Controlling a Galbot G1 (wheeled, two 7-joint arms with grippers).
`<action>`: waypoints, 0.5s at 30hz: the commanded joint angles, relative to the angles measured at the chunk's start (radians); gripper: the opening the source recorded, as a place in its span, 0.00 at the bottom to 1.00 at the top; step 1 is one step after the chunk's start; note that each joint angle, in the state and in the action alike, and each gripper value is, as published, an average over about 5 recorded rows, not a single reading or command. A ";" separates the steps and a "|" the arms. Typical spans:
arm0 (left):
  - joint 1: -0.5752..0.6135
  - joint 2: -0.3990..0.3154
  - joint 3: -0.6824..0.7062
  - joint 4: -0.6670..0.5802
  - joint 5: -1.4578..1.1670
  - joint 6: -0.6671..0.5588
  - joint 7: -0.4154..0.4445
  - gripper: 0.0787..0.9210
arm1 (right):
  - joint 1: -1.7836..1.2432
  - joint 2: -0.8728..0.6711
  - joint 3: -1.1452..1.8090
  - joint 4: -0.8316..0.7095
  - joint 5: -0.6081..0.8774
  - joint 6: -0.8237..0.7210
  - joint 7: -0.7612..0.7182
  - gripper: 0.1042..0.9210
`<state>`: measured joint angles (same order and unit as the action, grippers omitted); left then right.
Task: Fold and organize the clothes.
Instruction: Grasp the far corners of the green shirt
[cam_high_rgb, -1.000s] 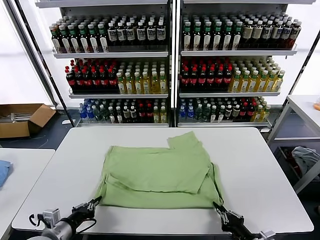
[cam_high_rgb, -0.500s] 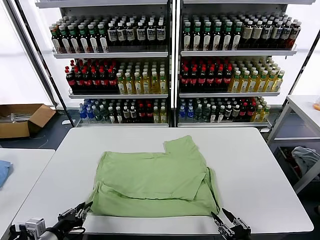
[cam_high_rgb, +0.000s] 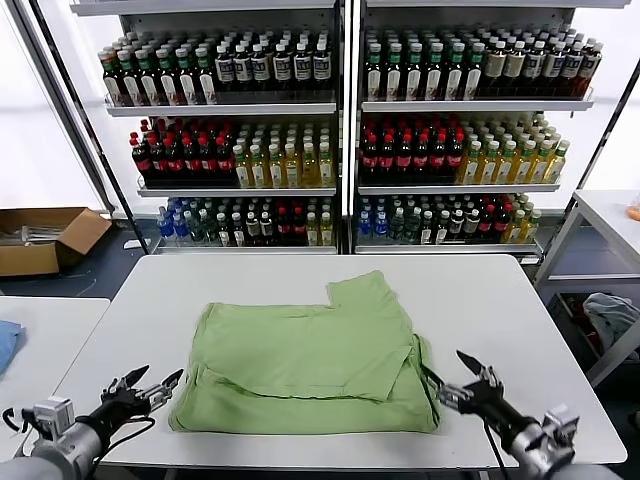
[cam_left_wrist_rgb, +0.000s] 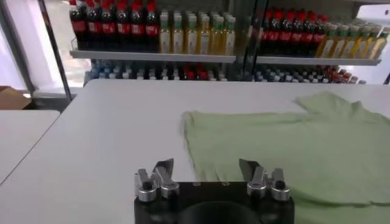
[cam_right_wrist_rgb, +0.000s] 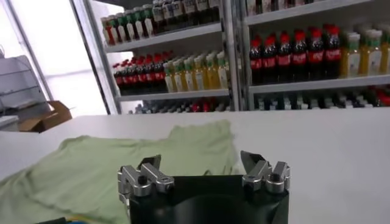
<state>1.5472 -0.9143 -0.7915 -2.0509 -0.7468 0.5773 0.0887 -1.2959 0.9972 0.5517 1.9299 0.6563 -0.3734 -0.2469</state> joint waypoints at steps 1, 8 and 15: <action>-0.279 0.102 0.176 0.208 -0.038 0.000 0.005 0.87 | 0.551 0.009 -0.277 -0.436 -0.043 -0.061 -0.026 0.88; -0.516 0.131 0.364 0.388 -0.048 0.000 0.002 0.88 | 0.730 0.120 -0.348 -0.672 -0.155 -0.092 -0.052 0.88; -0.691 0.115 0.526 0.545 -0.089 0.000 -0.024 0.88 | 0.832 0.192 -0.381 -0.839 -0.195 -0.074 -0.067 0.88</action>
<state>1.0905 -0.8275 -0.4499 -1.6912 -0.8070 0.5769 0.0713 -0.7203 1.1068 0.2703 1.3878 0.5298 -0.4337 -0.2975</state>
